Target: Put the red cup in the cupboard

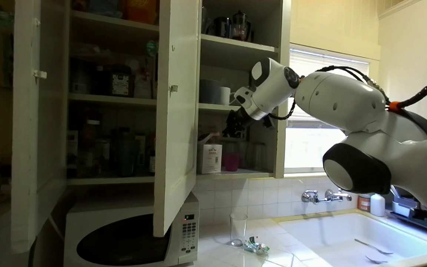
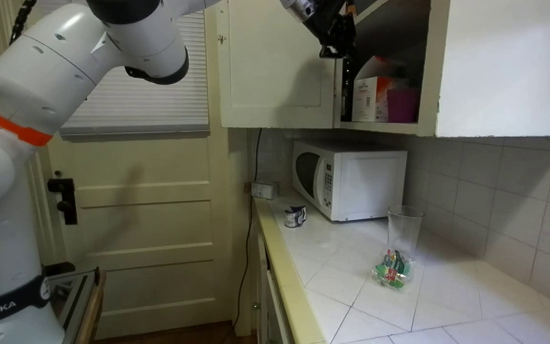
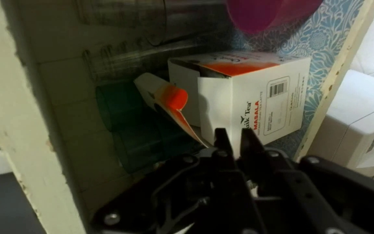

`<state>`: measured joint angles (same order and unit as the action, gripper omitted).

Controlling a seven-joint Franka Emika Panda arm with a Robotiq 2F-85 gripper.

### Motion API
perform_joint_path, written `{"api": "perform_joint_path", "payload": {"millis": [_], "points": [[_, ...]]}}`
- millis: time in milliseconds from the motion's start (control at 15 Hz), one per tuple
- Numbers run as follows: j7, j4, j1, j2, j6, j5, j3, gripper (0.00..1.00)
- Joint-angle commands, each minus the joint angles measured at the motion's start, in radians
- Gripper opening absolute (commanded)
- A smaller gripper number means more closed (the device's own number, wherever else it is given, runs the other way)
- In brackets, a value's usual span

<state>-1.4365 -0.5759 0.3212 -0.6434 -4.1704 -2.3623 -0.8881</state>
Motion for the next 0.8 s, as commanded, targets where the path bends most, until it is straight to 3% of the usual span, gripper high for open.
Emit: {"api": "perform_joint_path", "payload": {"millis": [0, 467, 733], "points": [[-0.068, 0.037, -0.029, -0.025, -0.016, -0.061, 0.021, 0.47], [-0.067, 0.033, -0.058, -0.061, 0.006, -0.068, 0.077, 0.99], [-0.060, 0.026, -0.062, -0.082, 0.012, -0.070, 0.106, 1.00]]}}
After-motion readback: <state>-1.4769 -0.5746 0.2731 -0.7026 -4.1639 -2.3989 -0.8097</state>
